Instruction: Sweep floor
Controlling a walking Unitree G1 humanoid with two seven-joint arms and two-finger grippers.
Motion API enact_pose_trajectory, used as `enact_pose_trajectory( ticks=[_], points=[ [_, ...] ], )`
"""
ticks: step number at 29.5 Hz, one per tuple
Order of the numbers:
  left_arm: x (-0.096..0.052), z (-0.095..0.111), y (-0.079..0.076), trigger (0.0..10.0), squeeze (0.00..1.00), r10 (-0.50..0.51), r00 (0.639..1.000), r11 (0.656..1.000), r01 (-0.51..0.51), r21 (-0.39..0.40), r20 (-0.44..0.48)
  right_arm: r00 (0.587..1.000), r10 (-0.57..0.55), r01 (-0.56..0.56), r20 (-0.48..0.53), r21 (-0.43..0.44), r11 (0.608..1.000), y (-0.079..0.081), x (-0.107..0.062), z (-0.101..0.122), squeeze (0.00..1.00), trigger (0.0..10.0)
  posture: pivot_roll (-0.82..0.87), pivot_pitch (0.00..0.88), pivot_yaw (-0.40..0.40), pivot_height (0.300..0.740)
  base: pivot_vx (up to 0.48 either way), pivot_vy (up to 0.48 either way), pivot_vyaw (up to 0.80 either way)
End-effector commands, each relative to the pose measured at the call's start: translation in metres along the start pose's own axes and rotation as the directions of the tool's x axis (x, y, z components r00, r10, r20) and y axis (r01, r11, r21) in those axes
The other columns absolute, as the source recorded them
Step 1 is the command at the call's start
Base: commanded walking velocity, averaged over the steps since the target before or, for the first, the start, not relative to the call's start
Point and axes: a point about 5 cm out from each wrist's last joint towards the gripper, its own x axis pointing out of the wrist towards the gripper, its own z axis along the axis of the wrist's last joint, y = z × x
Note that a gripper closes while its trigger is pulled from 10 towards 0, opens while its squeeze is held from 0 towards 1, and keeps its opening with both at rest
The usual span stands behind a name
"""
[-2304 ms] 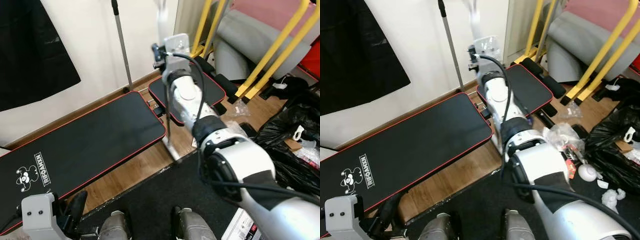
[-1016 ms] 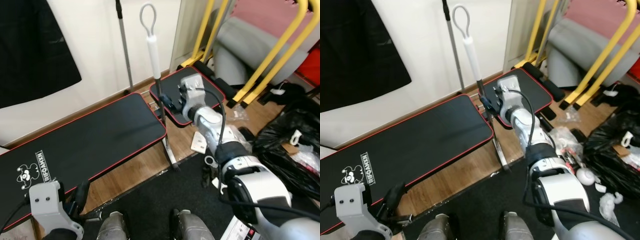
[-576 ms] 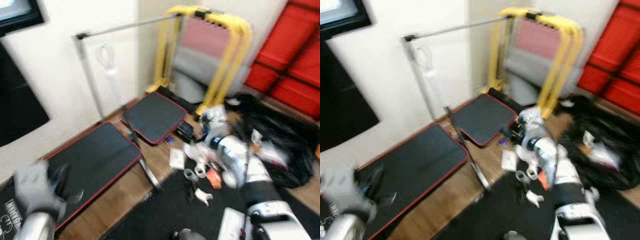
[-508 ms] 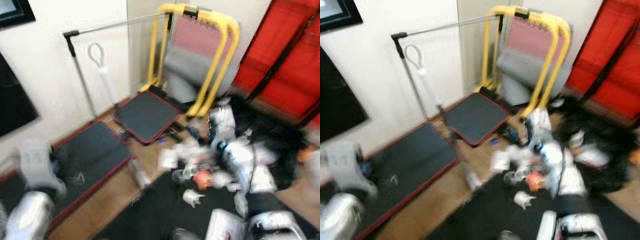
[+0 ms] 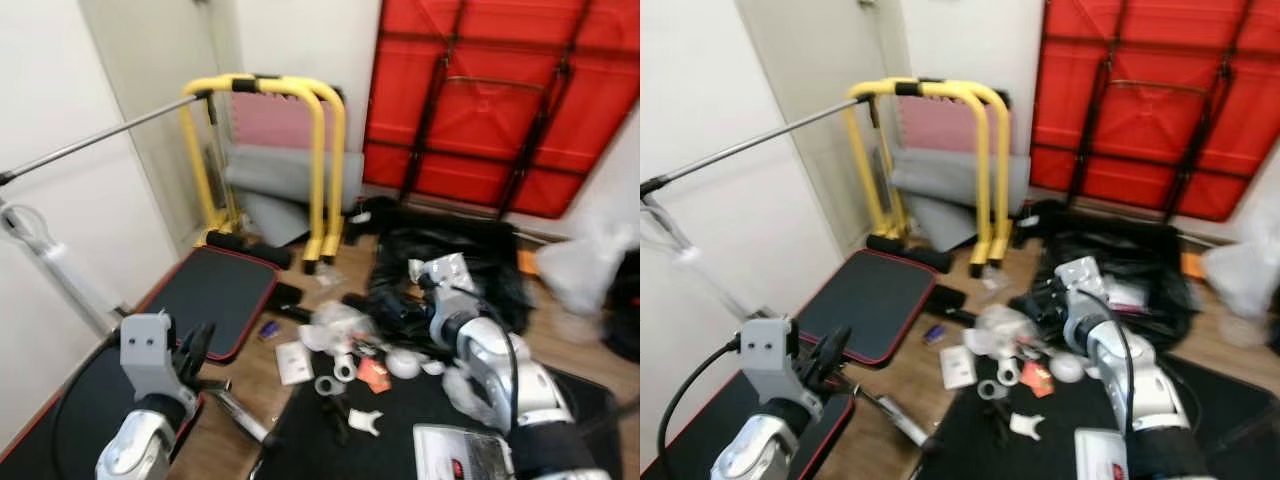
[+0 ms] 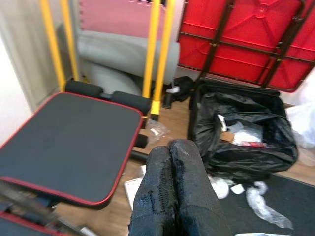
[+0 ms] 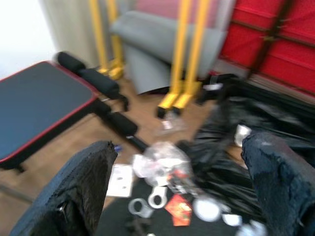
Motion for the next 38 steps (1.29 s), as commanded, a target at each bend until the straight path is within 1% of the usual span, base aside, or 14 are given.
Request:
enact_pose_trajectory(
  ticks=[1,10,13,16,17,19,20,22,23,26,29,31,33,38],
  points=[
    [-0.004,-0.004,0.002,10.0,0.0,0.001,1.0,1.0,-0.001,0.004,-0.017,1.0,-0.01,0.01,-0.007,0.008,1.0,0.003,-0.002,-0.001,0.0,10.0,-0.05,0.0,-0.044,0.74,0.0,0.0,-0.8],
    [-0.023,-0.025,-0.018,10.0,0.0,0.053,0.996,0.993,-0.06,-0.105,-0.07,0.999,-0.05,0.051,-0.009,0.084,0.995,0.015,-0.021,-0.012,0.0,10.0,-0.07,0.0,-0.031,0.74,0.0,0.0,-0.27],
    [-0.027,-0.049,-0.002,10.0,0.0,0.133,0.981,0.985,-0.147,-0.094,-0.14,0.993,-0.116,0.117,-0.018,0.087,0.989,-0.004,-0.027,-0.032,0.0,10.0,-0.07,0.0,-0.032,0.74,0.0,0.0,0.0],
    [-0.032,-0.086,0.043,10.0,0.0,0.262,0.929,0.955,-0.289,-0.071,-0.26,0.956,-0.242,0.243,-0.164,-0.016,0.97,-0.041,-0.032,-0.081,0.0,10.0,-0.09,0.0,-0.026,0.74,0.0,0.0,0.0],
    [-0.032,-0.086,0.043,10.0,0.0,0.262,0.929,0.955,-0.289,-0.071,-0.26,0.956,-0.242,0.243,-0.164,-0.016,0.97,-0.041,-0.032,-0.081,0.0,10.0,-0.09,0.0,-0.026,0.74,0.0,0.0,0.0],
    [-0.042,-0.119,0.063,10.0,0.0,0.31,0.865,0.937,-0.348,-0.028,-0.394,0.89,-0.294,0.289,-0.349,-0.067,0.955,-0.053,-0.048,-0.128,0.0,10.0,-0.09,0.0,-0.024,0.74,0.0,0.0,0.0],
    [-0.042,-0.119,0.063,10.0,0.0,0.31,0.865,0.937,-0.348,-0.028,-0.394,0.89,-0.294,0.289,-0.349,-0.067,0.955,-0.053,-0.048,-0.128,0.0,10.0,-0.09,0.0,-0.024,0.74,0.0,0.0,0.0],
    [-0.061,-0.154,0.072,10.0,0.0,0.336,0.757,0.918,-0.396,0.017,-0.56,0.787,-0.314,0.326,-0.531,-0.073,0.942,-0.052,-0.073,-0.171,0.0,10.0,-0.09,0.0,-0.019,0.74,0.0,0.0,0.0],
    [-0.061,-0.154,0.072,10.0,0.0,0.336,0.757,0.918,-0.396,0.017,-0.56,0.787,-0.314,0.326,-0.531,-0.073,0.942,-0.052,-0.073,-0.171,0.0,10.0,-0.09,0.0,-0.019,0.74,0.0,0.0,0.0],
    [-0.086,-0.18,0.074,10.0,0.0,0.359,0.621,0.893,-0.445,0.063,-0.697,0.693,-0.3,0.313,-0.655,-0.1,0.944,-0.042,-0.098,-0.202,0.0,10.0,-0.09,0.0,-0.022,0.74,0.0,0.0,0.0],
    [-0.094,-0.187,0.073,10.0,0.0,0.366,0.578,0.884,-0.462,0.077,-0.729,0.67,-0.287,0.297,-0.684,-0.107,0.949,-0.038,-0.104,-0.209,0.0,10.0,-0.09,0.0,-0.022,0.74,0.0,0.0,0.0],
    [-0.106,-0.196,0.072,10.0,0.0,0.393,0.504,0.847,-0.523,0.091,-0.769,0.614,-0.263,0.259,-0.744,-0.125,0.958,-0.029,-0.116,-0.224,0.0,10.0,-0.1,0.0,-0.019,0.74,0.0,0.0,0.0],
    [-0.104,-0.198,0.072,10.0,0.0,0.403,0.502,0.823,-0.565,0.064,-0.765,0.602,-0.255,0.265,-0.757,-0.112,0.958,-0.024,-0.119,-0.229,0.0,10.0,-0.1,0.0,-0.017,0.74,0.0,0.0,0.0],
    [-0.098,-0.197,0.069,10.0,0.0,0.39,0.522,0.831,-0.555,0.045,-0.759,0.608,-0.247,0.275,-0.755,-0.092,0.957,-0.02,-0.117,-0.23,0.0,10.0,-0.1,0.0,-0.015,0.74,0.0,0.0,0.0]
  ],
)
